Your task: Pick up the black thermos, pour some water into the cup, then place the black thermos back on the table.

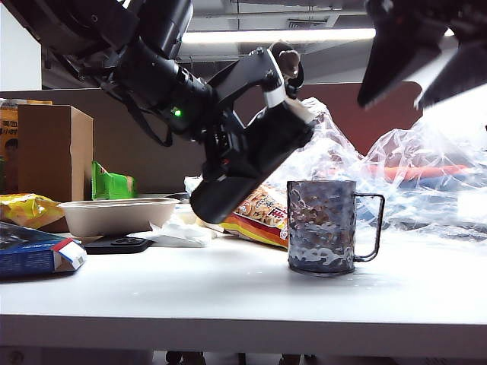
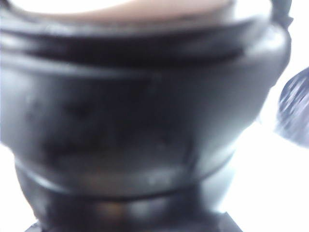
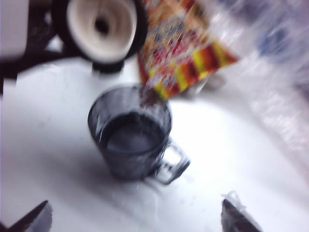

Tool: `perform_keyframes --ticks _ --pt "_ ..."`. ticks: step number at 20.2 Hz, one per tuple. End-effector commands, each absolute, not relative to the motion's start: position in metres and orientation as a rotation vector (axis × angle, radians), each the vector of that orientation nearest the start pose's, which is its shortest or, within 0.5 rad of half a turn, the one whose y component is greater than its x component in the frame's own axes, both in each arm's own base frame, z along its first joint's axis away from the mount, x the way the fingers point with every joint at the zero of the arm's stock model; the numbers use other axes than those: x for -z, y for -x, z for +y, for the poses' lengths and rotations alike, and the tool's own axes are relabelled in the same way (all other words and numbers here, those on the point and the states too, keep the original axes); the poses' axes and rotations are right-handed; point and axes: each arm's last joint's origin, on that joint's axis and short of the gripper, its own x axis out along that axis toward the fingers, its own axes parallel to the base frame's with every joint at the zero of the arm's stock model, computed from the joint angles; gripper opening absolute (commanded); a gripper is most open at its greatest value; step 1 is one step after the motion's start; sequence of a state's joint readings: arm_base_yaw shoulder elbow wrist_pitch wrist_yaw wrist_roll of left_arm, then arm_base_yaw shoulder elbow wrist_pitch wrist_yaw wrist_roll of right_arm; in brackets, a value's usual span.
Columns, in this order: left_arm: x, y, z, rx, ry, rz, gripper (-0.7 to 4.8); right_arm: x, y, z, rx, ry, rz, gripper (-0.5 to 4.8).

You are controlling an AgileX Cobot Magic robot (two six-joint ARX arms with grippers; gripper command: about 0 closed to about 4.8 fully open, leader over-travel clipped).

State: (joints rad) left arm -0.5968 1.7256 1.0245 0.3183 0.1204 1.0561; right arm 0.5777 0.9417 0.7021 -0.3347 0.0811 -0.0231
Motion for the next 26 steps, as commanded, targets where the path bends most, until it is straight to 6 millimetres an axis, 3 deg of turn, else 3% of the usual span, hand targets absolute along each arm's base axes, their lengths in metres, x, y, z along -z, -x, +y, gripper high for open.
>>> perform_keyframes --ticks 1,2,3,9,23,26 --pt "-0.228 -0.314 -0.212 0.736 -1.205 -0.114 -0.06 -0.263 -0.17 0.109 -0.499 0.213 0.552 1.08" --pt "-0.23 -0.314 -0.213 0.728 -1.208 -0.132 -0.06 -0.262 -0.172 0.11 -0.503 0.212 0.554 0.21" --pt "-0.231 -0.314 -0.214 0.725 -1.205 -0.148 -0.06 -0.26 -0.174 0.111 -0.503 0.214 0.56 -0.05" --pt "-0.234 -0.314 -0.215 0.733 -1.298 -0.219 -0.06 -0.248 -0.181 0.117 -0.521 0.229 0.628 -0.05" --pt "-0.238 -0.315 -0.215 0.699 -1.312 -0.255 -0.05 -0.245 -0.187 0.121 -0.544 0.208 0.615 -0.05" --pt "-0.238 -0.315 -0.216 0.693 -1.461 -0.318 -0.05 -0.245 -0.187 0.121 -0.544 0.208 0.615 -0.05"
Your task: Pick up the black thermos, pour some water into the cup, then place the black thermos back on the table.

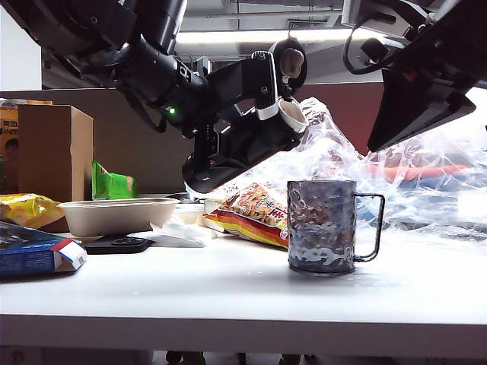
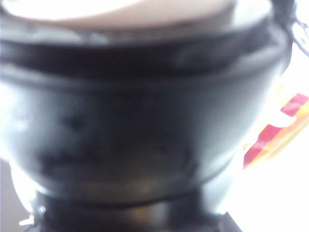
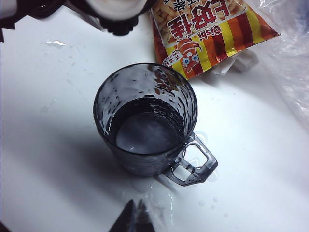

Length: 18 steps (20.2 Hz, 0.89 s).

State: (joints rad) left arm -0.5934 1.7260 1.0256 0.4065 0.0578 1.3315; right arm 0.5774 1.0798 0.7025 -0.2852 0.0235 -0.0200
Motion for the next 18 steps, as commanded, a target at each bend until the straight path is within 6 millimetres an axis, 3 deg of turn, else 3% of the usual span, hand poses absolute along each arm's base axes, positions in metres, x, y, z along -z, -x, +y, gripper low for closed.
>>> perform_keyframes --ticks 1,8,12,18 --pt "-0.238 -0.315 -0.216 0.687 -1.51 -0.335 -0.05 -0.245 -0.187 0.121 -0.544 0.208 0.615 -0.05" --pt "-0.245 -0.313 -0.221 0.638 -1.625 -0.439 -0.05 -0.245 -0.187 0.121 -0.544 0.21 0.62 -0.05" --pt "-0.254 -0.322 -0.232 0.585 -1.672 -0.456 -0.05 -0.244 -0.187 0.121 -0.549 0.21 0.624 -0.05" --pt "-0.253 -0.323 -0.233 0.616 -1.712 -0.485 -0.05 -0.243 -0.186 0.121 -0.564 0.209 0.639 -0.05"
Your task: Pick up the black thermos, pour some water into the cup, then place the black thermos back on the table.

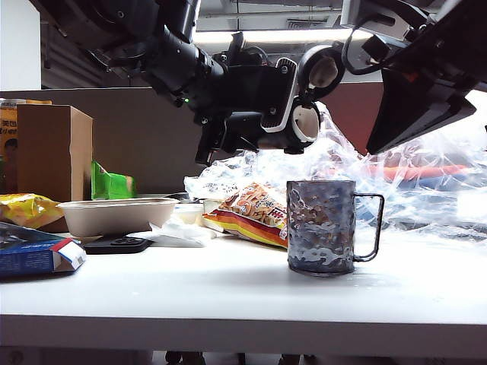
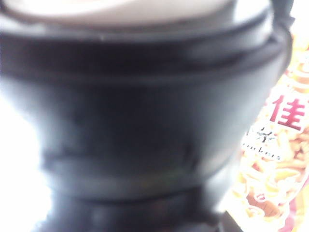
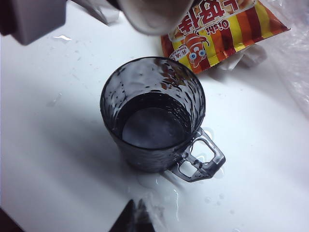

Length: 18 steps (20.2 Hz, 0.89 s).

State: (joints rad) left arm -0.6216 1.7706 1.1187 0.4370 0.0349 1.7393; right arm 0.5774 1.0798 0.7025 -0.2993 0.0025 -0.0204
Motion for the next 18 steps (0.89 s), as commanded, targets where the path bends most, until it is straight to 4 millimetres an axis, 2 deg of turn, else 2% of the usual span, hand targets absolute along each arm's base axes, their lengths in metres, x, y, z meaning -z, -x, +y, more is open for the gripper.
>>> perform_keyframes --ticks 1,12,18 --pt "-0.2531 -0.3232 -0.2334 0.61 -1.74 -0.499 -0.05 -0.2436 -0.1859 0.1211 -0.565 0.208 0.636 -0.05" --pt "-0.2581 -0.3237 -0.2338 0.531 -1.878 -0.589 -0.05 -0.2437 -0.1858 0.1211 -0.569 0.218 0.634 -0.05" --pt "-0.2581 -0.3237 -0.2338 0.53 -1.884 -0.592 -0.05 -0.2433 -0.1855 0.1209 -0.569 0.219 0.639 -0.05"
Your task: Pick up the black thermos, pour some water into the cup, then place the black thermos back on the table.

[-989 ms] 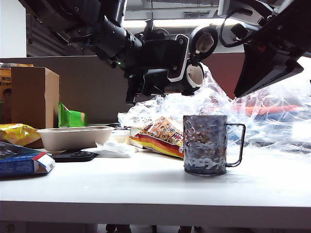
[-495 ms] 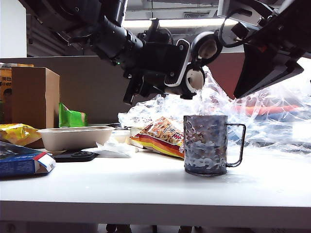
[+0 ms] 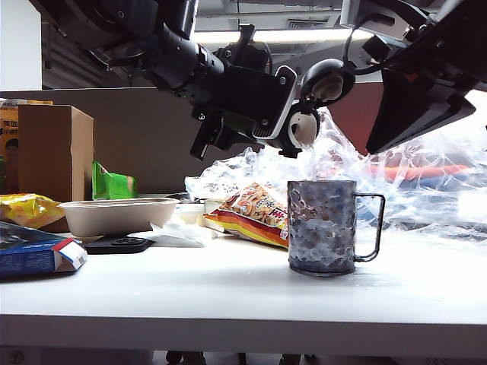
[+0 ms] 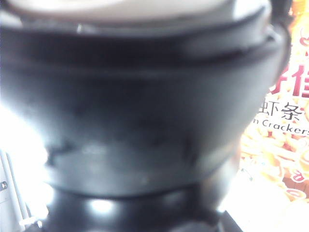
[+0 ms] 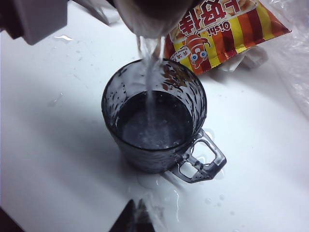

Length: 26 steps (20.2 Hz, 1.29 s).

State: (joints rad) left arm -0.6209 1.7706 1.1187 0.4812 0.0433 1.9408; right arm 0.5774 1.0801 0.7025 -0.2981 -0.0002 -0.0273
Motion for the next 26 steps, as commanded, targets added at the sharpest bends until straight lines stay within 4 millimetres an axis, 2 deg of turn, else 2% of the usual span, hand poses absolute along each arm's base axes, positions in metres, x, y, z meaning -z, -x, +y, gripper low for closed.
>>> perform_keyframes --ticks 1,17,21,23,26 --pt "-0.258 -0.324 -0.234 0.525 -1.905 -0.6 -0.05 -0.243 -0.185 0.121 -0.569 0.219 0.639 -0.05" --pt "-0.258 -0.324 -0.234 0.523 -1.911 -0.602 -0.05 -0.243 -0.185 0.121 -0.569 0.22 0.64 -0.05" --pt "-0.258 -0.324 -0.234 0.559 -1.734 -0.53 -0.05 -0.246 -0.184 0.12 -0.569 0.216 0.627 -0.05" --pt "-0.257 -0.324 -0.233 0.572 -1.563 -0.43 -0.05 -0.252 -0.181 0.118 -0.57 0.206 0.593 -0.05" --pt "-0.253 -0.325 -0.231 0.573 -1.444 -0.304 -0.05 -0.264 -0.173 0.113 -0.572 0.188 0.531 -0.05"
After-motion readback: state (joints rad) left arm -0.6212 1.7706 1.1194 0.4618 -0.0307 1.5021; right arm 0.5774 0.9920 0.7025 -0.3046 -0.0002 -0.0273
